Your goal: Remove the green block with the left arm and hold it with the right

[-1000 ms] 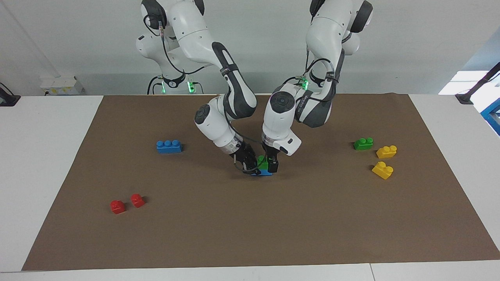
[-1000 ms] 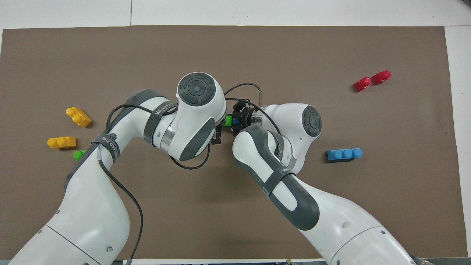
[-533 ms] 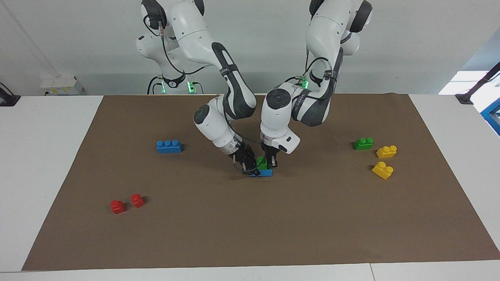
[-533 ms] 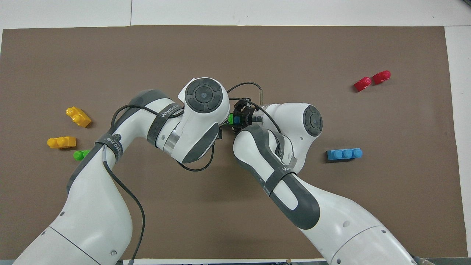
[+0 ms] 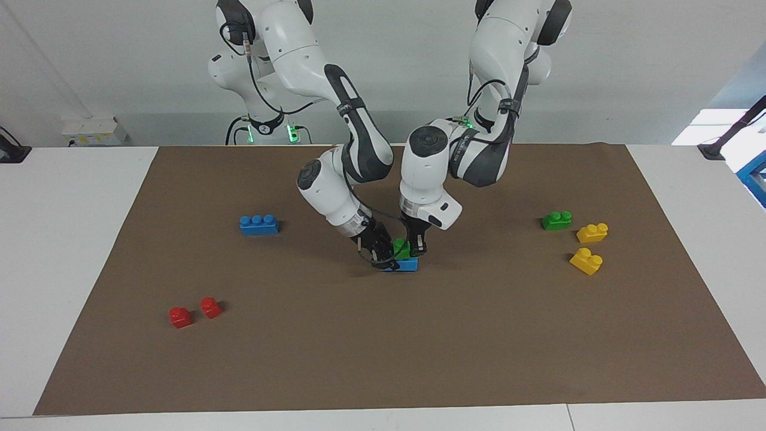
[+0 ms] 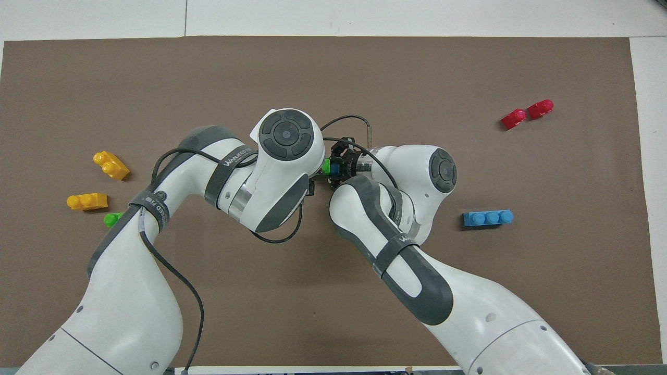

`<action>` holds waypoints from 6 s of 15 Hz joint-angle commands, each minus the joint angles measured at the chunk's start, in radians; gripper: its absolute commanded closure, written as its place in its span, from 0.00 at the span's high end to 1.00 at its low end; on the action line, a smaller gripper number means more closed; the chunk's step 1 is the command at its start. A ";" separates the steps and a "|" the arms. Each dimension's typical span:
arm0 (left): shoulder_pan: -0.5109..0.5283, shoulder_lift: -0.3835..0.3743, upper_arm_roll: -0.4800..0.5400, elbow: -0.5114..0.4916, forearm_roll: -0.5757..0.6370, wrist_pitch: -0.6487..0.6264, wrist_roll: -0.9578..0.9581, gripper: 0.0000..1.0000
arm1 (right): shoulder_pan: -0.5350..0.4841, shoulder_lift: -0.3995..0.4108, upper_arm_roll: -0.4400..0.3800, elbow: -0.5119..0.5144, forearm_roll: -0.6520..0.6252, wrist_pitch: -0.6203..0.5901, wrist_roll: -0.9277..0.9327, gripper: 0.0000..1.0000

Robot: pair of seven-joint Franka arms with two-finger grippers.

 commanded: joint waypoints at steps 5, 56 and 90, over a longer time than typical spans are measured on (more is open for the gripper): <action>0.105 -0.125 0.003 -0.025 -0.002 -0.127 0.139 0.00 | -0.002 0.013 0.001 -0.002 0.006 0.012 -0.016 0.00; 0.548 -0.272 0.000 -0.293 -0.081 -0.059 1.534 1.00 | -0.603 -0.198 -0.007 0.051 -0.399 -0.717 -0.383 0.96; 0.525 -0.408 0.052 0.156 -0.179 -0.661 2.171 1.00 | -0.550 -0.573 -0.010 0.279 -0.991 -1.246 -1.093 1.00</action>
